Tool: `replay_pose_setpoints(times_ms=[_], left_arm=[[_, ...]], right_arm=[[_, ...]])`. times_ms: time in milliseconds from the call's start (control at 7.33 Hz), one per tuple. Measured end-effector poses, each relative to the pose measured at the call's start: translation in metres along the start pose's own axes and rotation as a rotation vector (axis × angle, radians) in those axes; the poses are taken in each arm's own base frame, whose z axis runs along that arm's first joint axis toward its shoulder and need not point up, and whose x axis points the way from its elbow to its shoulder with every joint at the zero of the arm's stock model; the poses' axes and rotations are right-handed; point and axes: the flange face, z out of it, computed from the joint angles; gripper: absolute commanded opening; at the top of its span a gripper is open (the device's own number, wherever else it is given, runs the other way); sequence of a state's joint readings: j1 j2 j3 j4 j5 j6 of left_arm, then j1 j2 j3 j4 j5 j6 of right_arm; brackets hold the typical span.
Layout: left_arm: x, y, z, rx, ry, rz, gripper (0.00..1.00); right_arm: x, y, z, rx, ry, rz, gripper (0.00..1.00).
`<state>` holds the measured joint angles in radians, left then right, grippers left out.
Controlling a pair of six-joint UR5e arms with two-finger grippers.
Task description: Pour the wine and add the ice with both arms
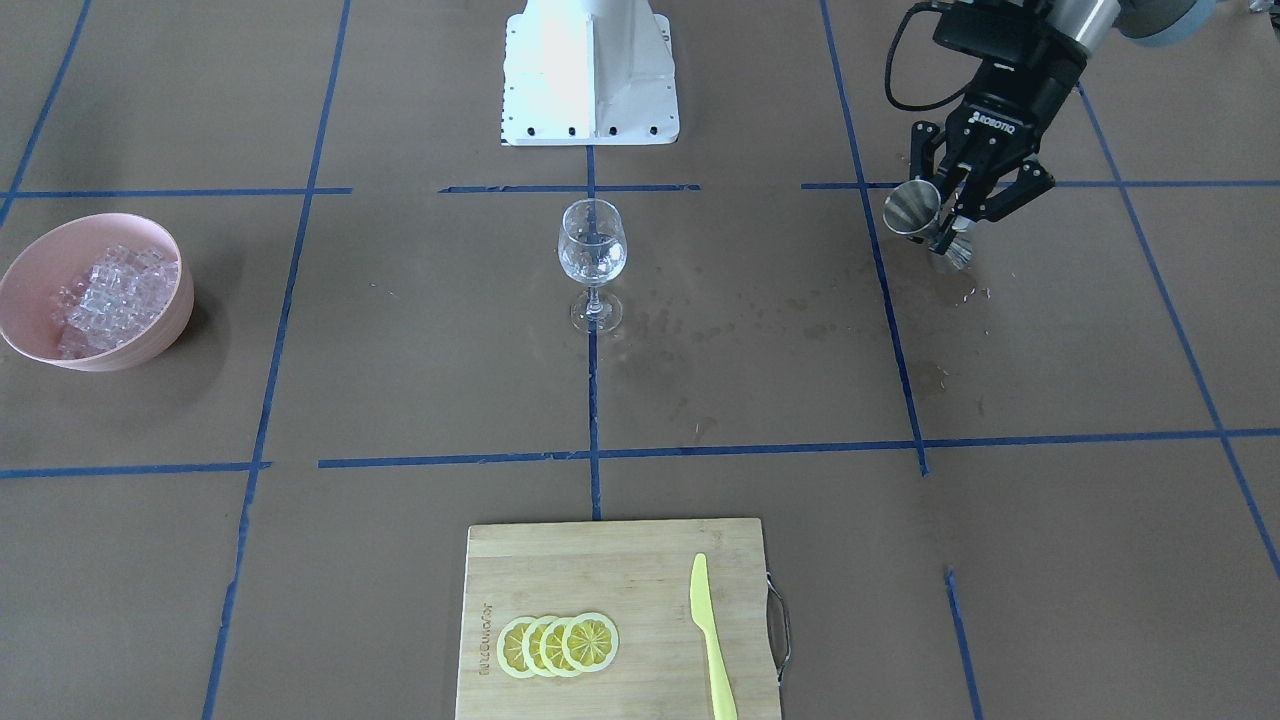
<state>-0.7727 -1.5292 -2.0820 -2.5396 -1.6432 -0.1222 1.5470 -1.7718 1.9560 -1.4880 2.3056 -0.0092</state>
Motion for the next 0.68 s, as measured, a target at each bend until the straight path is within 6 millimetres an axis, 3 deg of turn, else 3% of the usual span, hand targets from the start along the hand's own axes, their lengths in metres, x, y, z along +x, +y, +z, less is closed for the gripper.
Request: replay_pose_setpoints(times_ms=[136,273,682], left_arm=[[-0.008,0.029,-0.005,0.064,-0.036,-0.054,0.0],[-0.017,0.043,-0.011,0.124,-0.099,-0.126,0.0],[-0.045,0.046,-0.028,0.281,-0.374,-0.324,0.0]], right_arm=[[0.0,0.0,0.0,0.001,0.0,-0.001,1.0],[-0.001,0.0,-0.001,0.001,0.0,-0.001,1.0],[-0.001,-0.001,-0.001,0.002,0.0,-0.001,1.0]])
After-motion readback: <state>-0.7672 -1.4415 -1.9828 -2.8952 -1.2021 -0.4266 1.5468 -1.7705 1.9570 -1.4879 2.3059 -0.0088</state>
